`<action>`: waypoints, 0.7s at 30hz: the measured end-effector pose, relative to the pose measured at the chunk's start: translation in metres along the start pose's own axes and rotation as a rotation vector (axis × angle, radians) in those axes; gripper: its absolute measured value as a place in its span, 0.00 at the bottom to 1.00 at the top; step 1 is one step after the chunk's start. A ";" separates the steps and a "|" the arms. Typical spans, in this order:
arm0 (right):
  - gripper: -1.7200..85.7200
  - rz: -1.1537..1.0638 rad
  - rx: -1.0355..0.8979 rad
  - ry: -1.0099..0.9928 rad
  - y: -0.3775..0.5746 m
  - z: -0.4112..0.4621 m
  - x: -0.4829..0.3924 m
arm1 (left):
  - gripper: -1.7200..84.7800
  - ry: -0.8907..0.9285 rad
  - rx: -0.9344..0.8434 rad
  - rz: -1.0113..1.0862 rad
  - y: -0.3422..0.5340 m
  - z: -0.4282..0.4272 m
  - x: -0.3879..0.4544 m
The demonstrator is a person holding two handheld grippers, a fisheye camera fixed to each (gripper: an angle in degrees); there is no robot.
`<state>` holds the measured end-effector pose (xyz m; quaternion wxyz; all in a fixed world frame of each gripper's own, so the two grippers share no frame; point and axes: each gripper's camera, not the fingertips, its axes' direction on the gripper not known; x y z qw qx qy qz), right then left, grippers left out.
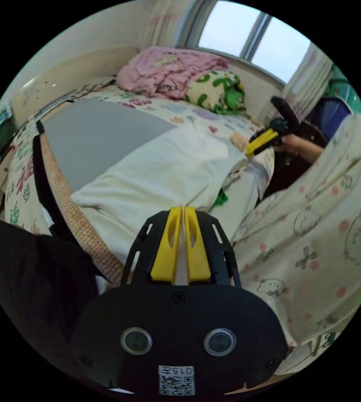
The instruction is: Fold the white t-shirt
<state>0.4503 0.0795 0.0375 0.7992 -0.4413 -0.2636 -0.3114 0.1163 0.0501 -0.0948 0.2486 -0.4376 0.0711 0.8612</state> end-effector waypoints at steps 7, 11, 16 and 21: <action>0.03 0.059 0.273 0.265 -0.236 -0.069 0.124 | 0.03 -0.155 0.248 -0.166 -0.133 -0.063 -0.139; 0.04 0.323 0.501 0.216 -0.358 -0.098 0.214 | 0.04 -0.460 0.515 -0.483 -0.175 -0.076 -0.192; 0.10 0.148 0.379 0.112 -0.339 -0.032 0.199 | 0.07 -0.330 0.497 -0.340 -0.136 -0.047 -0.150; 0.15 0.310 0.097 -0.077 -0.178 0.095 0.211 | 0.07 -0.153 0.193 -0.291 -0.027 0.030 -0.101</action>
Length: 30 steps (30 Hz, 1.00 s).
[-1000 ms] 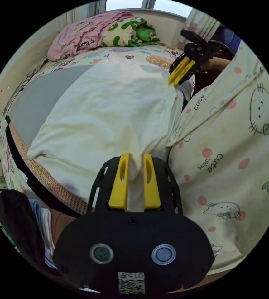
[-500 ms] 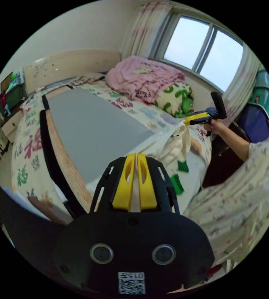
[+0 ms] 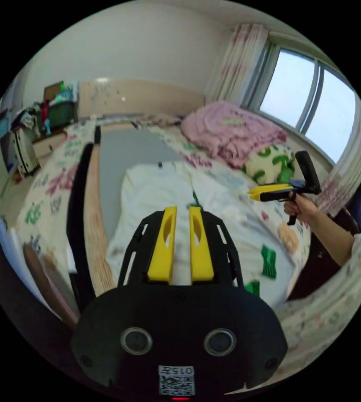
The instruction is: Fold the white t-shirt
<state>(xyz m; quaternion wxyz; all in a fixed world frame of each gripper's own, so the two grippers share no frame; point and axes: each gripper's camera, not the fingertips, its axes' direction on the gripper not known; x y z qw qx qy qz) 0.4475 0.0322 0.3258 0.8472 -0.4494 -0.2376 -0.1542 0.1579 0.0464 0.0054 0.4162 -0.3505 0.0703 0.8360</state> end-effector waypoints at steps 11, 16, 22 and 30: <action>0.11 0.227 -0.117 0.110 0.103 0.019 0.031 | 0.09 0.129 -0.118 0.044 0.077 0.000 0.069; 0.05 0.182 -0.065 0.007 0.106 -0.006 0.024 | 0.10 0.140 -0.049 0.150 0.078 -0.021 0.107; 0.03 0.191 0.158 -0.307 0.120 -0.039 -0.010 | 0.15 0.218 -0.052 0.219 0.090 -0.032 0.142; 0.03 0.081 0.201 -0.532 0.138 -0.010 -0.120 | 0.17 0.145 0.061 0.174 0.113 -0.059 0.145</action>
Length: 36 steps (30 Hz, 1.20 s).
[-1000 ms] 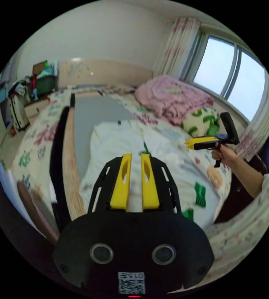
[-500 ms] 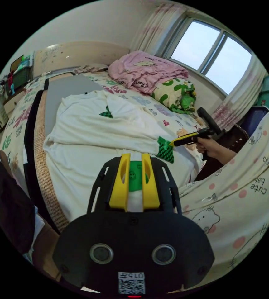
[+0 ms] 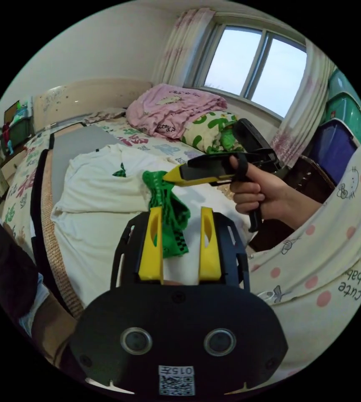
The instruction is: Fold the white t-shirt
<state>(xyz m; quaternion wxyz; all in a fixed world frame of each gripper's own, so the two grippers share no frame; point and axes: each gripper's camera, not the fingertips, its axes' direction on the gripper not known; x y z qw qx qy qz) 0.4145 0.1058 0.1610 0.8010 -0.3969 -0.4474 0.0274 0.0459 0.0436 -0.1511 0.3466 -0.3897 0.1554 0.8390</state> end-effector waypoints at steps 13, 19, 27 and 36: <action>0.07 -0.306 -0.030 0.143 0.131 0.095 -0.071 | 0.02 -0.088 0.132 -0.226 0.077 -0.048 -0.051; 0.11 -0.512 -0.259 0.476 0.215 0.208 -0.080 | 0.02 -0.109 0.159 -0.357 0.112 -0.065 -0.084; 0.15 -0.576 -0.583 0.740 0.269 0.380 -0.071 | 0.02 -0.142 0.144 -0.376 0.146 -0.072 -0.096; 0.05 -0.523 -0.566 0.683 0.243 0.419 -0.131 | 0.02 -0.166 0.103 -0.364 0.175 -0.066 -0.106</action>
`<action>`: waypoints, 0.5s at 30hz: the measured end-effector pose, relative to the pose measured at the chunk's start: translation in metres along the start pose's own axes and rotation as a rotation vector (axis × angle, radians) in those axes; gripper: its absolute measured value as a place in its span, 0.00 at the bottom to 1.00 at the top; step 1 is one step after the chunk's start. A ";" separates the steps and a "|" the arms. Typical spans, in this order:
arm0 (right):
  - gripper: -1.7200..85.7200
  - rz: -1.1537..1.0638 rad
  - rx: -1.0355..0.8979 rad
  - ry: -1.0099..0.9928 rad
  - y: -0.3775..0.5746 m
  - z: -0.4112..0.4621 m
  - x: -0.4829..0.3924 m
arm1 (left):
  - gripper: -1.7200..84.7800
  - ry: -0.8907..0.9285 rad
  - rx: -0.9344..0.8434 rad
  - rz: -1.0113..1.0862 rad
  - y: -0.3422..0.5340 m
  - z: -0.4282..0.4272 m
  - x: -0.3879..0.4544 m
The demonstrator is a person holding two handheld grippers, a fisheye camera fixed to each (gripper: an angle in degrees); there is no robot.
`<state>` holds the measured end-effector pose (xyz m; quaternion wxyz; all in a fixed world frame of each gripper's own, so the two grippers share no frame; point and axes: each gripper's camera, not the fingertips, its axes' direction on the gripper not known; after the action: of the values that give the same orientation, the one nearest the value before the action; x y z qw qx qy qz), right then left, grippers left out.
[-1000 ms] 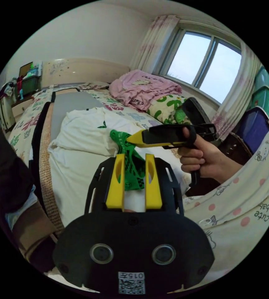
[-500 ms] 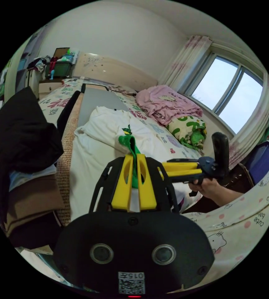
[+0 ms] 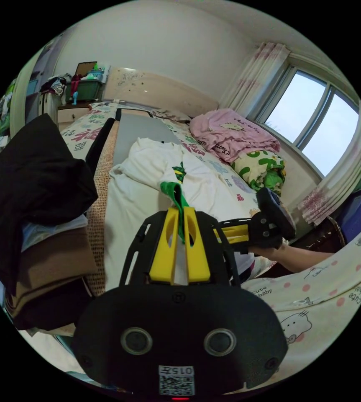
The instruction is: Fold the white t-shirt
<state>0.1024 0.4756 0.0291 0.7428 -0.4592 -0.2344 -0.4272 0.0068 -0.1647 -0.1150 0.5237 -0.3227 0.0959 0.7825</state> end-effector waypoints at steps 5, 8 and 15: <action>0.03 0.211 0.113 -0.158 -0.016 -0.053 0.046 | 0.02 -0.002 -0.003 -0.014 0.004 0.001 -0.016; 0.02 0.339 0.236 -0.226 -0.018 -0.111 0.088 | 0.02 -0.010 0.000 -0.015 0.004 -0.001 -0.026; 0.02 0.628 0.504 -0.079 -0.008 -0.317 0.236 | 0.02 -0.012 0.059 0.049 -0.054 -0.038 -0.071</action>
<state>0.2054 0.0955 0.0594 0.9169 -0.3280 -0.2085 -0.0908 0.0871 -0.2137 -0.0918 0.5142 -0.3003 0.1236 0.7938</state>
